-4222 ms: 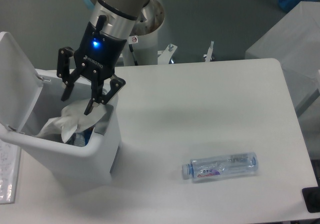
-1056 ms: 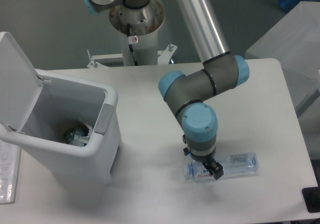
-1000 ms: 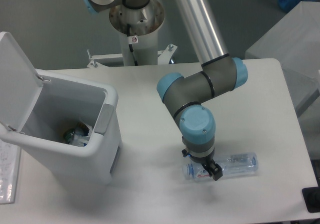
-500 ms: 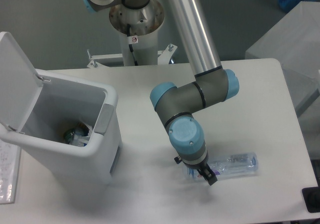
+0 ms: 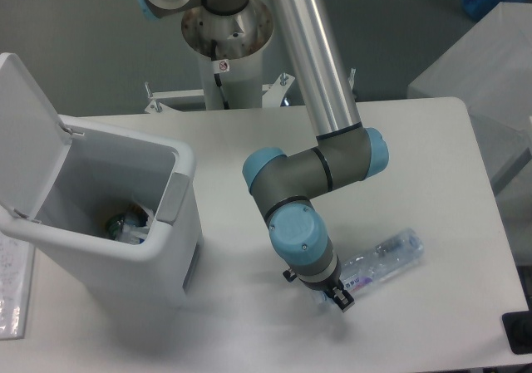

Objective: Place the trash in the trash can
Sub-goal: 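Lower the gripper and grasp the water bottle by its cap end, then lift the bottle and carry it over the trash bin opening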

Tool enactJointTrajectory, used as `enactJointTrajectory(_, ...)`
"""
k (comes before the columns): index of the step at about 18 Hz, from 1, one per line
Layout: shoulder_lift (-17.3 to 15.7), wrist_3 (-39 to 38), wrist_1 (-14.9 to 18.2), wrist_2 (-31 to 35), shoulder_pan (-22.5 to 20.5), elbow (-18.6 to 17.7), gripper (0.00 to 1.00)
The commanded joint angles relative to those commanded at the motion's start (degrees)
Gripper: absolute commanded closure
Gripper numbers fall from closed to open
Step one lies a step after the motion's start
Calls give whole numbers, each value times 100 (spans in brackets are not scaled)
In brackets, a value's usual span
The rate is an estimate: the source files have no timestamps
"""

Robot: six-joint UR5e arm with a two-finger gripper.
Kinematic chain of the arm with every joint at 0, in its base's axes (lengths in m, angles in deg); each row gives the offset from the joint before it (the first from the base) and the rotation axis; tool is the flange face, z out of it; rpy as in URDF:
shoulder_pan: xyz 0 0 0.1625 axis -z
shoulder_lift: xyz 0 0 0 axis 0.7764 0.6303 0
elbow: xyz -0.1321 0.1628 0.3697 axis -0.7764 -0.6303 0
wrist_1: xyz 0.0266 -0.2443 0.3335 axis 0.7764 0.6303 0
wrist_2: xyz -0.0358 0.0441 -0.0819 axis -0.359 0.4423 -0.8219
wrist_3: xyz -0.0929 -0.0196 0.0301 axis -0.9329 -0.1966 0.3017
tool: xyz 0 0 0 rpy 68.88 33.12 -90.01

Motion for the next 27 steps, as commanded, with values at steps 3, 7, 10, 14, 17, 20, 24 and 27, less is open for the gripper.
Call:
enactJointTrajectory(3,-53,-71,0,-9,0,53,51)
enactJointTrajectory(7,-176,-211,0,-61,-17,333,51)
enactJointTrajectory(10,-255,-649,9,-88,-26,614,51)
enactJointTrajectory(14,-457,-1107,9,-823,-123,861,51)
enactJointTrajectory(17,-781,-1721,9,-2052,-359,966,51)
enactJointTrajectory(20,-1098,-2353,26,-3572,-605,1011,51)
enactJointTrajectory(24,-1335,-3145,18,-5743,-931,1107,51)
enactJointTrajectory(27,-1581,-3585,9,-6415,-1046,1248,51)
